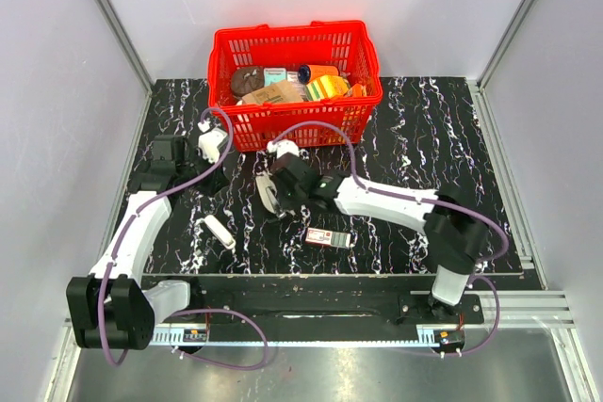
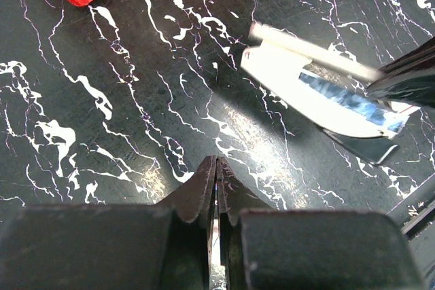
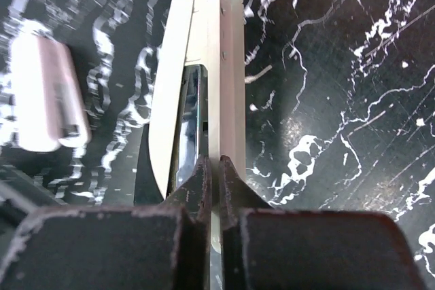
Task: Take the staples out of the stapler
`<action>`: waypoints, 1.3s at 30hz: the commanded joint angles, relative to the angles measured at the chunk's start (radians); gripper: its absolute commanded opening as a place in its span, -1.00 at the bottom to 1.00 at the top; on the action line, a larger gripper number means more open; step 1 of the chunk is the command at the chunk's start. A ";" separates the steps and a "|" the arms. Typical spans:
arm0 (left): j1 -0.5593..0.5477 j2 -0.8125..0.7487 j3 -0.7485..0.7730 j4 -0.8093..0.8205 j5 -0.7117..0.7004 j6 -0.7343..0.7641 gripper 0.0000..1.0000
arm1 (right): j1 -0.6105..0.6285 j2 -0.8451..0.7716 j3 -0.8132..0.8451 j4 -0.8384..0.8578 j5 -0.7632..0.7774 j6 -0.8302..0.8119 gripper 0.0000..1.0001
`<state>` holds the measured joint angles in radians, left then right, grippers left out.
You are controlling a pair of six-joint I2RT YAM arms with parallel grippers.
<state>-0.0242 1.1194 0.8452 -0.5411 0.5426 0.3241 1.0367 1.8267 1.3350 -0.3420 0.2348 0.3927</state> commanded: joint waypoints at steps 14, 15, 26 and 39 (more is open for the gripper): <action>0.004 -0.026 -0.011 0.050 0.036 -0.007 -0.88 | -0.335 -0.185 -0.387 0.509 -0.477 0.506 -1.00; 0.004 -0.026 -0.008 0.049 0.037 -0.008 -0.88 | -0.348 -0.169 -0.410 0.561 -0.512 0.546 -1.00; 0.006 -0.015 -0.008 0.061 0.056 -0.022 -0.87 | -0.440 0.043 -0.599 1.009 -0.693 0.898 -1.00; 0.004 -0.027 -0.009 0.063 0.068 -0.014 -0.86 | -0.455 0.097 -0.616 0.902 -0.709 0.926 -0.67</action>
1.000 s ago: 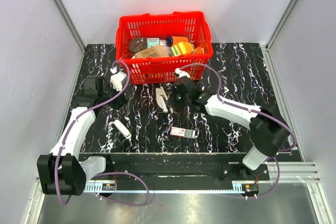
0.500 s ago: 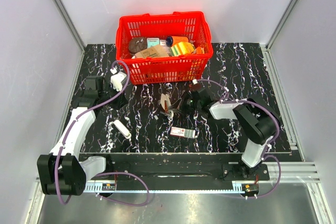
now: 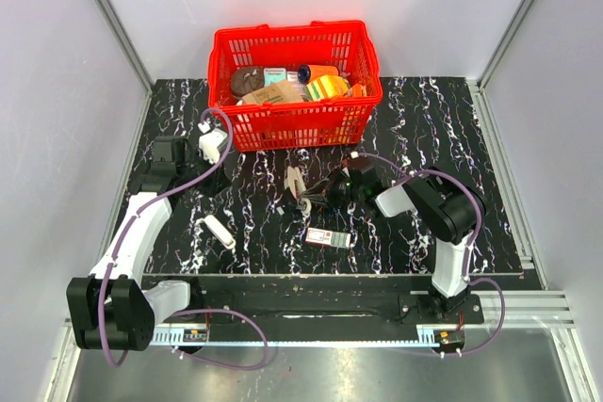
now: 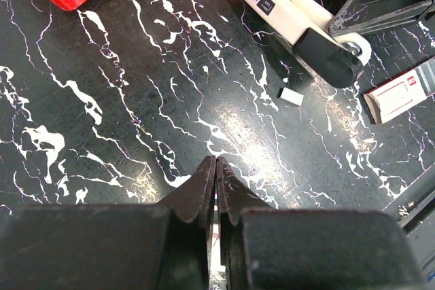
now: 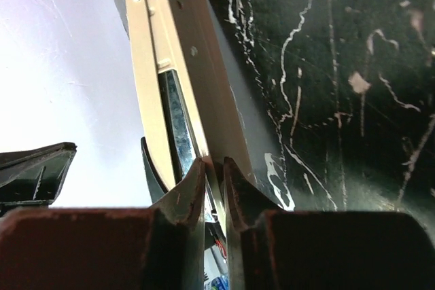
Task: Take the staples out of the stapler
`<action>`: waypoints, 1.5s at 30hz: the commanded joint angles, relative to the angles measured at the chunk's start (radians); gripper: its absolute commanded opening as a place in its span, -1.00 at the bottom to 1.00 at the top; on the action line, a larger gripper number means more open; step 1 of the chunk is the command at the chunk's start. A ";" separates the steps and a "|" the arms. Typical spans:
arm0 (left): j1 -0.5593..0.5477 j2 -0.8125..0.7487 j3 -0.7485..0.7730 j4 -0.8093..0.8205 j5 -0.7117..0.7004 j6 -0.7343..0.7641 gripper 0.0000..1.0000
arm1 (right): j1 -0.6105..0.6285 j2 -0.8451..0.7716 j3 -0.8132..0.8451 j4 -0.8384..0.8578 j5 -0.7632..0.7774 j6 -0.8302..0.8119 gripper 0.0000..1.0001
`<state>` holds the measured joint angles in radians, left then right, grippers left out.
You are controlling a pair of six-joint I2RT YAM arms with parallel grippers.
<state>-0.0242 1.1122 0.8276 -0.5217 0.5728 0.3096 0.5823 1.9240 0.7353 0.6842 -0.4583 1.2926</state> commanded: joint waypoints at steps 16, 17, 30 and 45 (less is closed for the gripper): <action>0.004 -0.040 -0.002 0.043 0.041 0.000 -0.85 | -0.042 -0.115 -0.065 -0.290 0.098 -0.035 -0.84; 0.004 -0.040 -0.002 0.043 0.042 -0.003 -0.85 | -0.055 -0.132 -0.063 -0.314 0.112 -0.042 -0.90; 0.004 -0.057 0.010 0.043 0.062 -0.023 -0.84 | -0.098 0.107 -0.163 0.174 -0.135 0.207 -0.77; 0.004 -0.046 0.016 0.040 0.068 -0.021 -0.81 | -0.084 -0.282 -0.064 -0.534 0.179 -0.100 0.43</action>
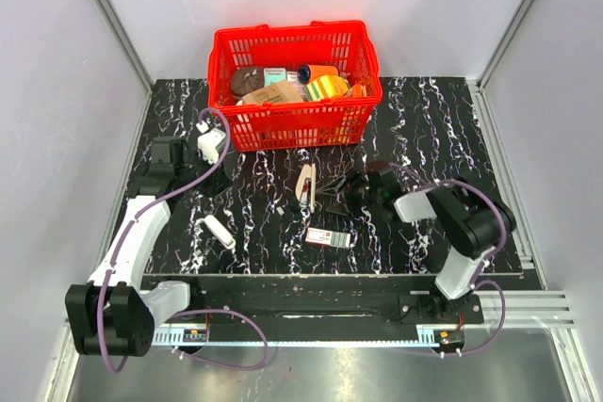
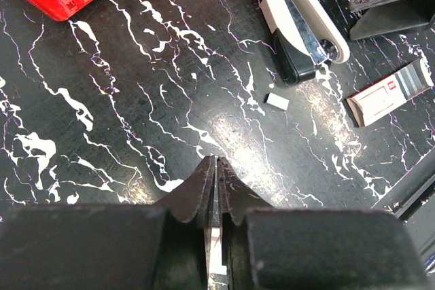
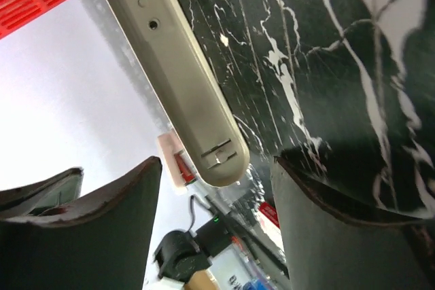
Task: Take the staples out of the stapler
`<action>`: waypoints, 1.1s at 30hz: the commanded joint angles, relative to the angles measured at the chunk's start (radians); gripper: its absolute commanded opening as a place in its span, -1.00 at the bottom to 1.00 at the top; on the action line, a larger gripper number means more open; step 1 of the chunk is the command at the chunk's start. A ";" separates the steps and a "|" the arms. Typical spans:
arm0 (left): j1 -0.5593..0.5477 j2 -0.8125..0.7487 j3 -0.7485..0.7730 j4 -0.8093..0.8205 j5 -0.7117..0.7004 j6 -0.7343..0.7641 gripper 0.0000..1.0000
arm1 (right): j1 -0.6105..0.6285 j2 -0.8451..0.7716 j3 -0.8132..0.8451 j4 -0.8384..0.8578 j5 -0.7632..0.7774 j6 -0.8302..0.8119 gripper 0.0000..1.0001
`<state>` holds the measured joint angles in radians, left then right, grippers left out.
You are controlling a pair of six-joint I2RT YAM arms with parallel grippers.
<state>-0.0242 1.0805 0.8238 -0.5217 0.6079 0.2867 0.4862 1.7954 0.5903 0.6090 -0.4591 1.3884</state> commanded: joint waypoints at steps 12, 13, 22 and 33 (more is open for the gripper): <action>0.004 0.001 0.021 0.057 0.013 -0.023 -0.81 | 0.305 -0.006 0.750 -1.169 0.775 -0.632 0.42; 0.006 -0.001 0.020 0.057 0.009 -0.021 -0.81 | 0.316 0.031 0.784 -1.199 0.801 -0.647 0.42; 0.006 0.002 0.023 0.054 0.004 -0.024 -0.82 | 0.351 0.156 0.881 -1.267 0.910 -0.678 0.32; 0.006 -0.001 0.017 0.051 -0.008 -0.023 -0.82 | 0.416 0.186 0.967 -1.302 0.996 -0.687 -0.04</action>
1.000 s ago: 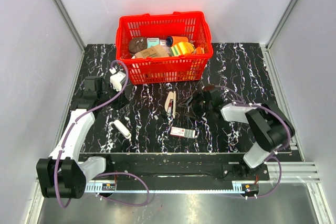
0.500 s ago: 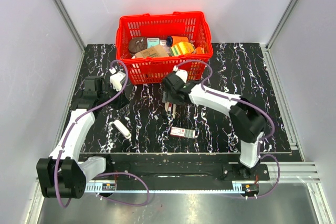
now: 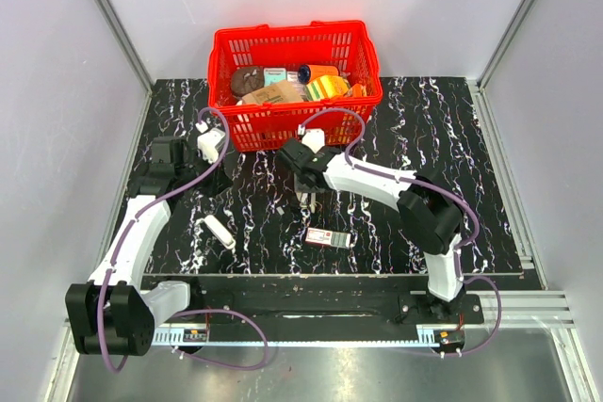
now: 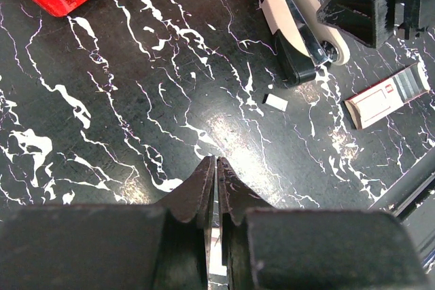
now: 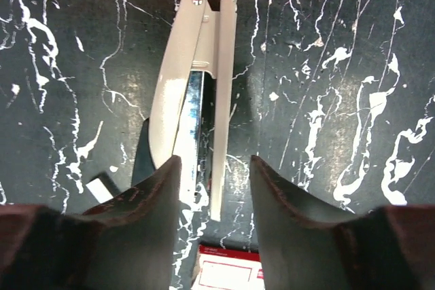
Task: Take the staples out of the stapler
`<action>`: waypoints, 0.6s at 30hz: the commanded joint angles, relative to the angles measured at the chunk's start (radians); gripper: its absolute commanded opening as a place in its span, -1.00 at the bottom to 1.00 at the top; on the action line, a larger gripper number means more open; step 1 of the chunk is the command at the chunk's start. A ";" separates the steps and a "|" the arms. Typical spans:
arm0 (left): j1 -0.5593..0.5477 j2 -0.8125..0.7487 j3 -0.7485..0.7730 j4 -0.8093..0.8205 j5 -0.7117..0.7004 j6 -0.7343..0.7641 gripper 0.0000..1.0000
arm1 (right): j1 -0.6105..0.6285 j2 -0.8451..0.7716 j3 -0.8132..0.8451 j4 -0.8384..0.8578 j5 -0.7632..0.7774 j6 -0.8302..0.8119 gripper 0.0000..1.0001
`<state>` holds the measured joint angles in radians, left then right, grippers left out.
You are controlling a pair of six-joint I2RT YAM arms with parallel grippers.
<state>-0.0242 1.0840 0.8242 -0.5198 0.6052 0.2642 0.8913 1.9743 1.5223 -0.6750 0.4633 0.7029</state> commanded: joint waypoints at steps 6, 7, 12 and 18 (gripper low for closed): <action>0.004 -0.009 0.010 0.044 -0.007 0.009 -0.81 | 0.011 0.035 0.059 -0.020 0.043 -0.005 -0.15; 0.006 -0.009 0.010 0.044 -0.005 0.009 -0.81 | 0.012 0.037 0.068 -0.021 0.038 -0.003 -0.13; 0.006 -0.003 0.015 0.044 -0.008 0.010 -0.82 | 0.026 0.078 0.145 -0.049 0.021 -0.008 0.15; 0.012 -0.009 0.012 0.044 -0.012 0.015 -0.82 | 0.073 0.213 0.292 -0.170 0.087 0.004 0.37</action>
<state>-0.0242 1.0840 0.8238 -0.5205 0.5983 0.2653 0.9241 2.1124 1.7214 -0.7532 0.4839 0.6971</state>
